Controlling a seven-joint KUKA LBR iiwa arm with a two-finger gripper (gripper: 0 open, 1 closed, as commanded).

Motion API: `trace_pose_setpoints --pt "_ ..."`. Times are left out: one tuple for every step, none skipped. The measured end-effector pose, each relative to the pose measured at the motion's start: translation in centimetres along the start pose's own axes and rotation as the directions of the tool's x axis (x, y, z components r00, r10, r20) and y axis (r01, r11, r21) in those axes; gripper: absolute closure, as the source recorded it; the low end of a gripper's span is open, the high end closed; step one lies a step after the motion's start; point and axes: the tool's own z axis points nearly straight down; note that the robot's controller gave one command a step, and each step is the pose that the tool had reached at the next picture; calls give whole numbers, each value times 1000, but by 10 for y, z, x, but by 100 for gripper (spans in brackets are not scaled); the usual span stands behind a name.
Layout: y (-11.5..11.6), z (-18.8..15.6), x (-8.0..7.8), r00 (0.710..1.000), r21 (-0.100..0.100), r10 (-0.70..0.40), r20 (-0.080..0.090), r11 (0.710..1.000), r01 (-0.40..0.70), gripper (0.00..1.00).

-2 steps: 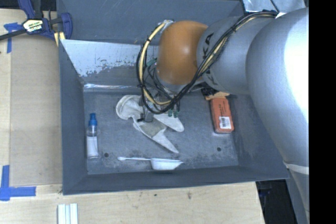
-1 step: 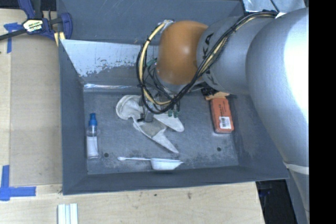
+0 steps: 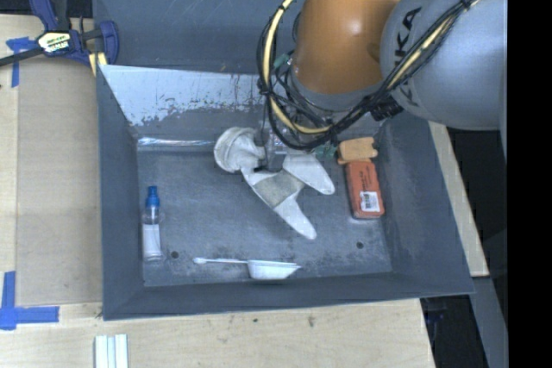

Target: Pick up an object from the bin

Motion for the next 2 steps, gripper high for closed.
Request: trace_pose_setpoints --pt "0 0 0 1000 0 0 0 1000 0 100" --pt "0 -45 -12 1000 1 -3 -6 1000 3 100"
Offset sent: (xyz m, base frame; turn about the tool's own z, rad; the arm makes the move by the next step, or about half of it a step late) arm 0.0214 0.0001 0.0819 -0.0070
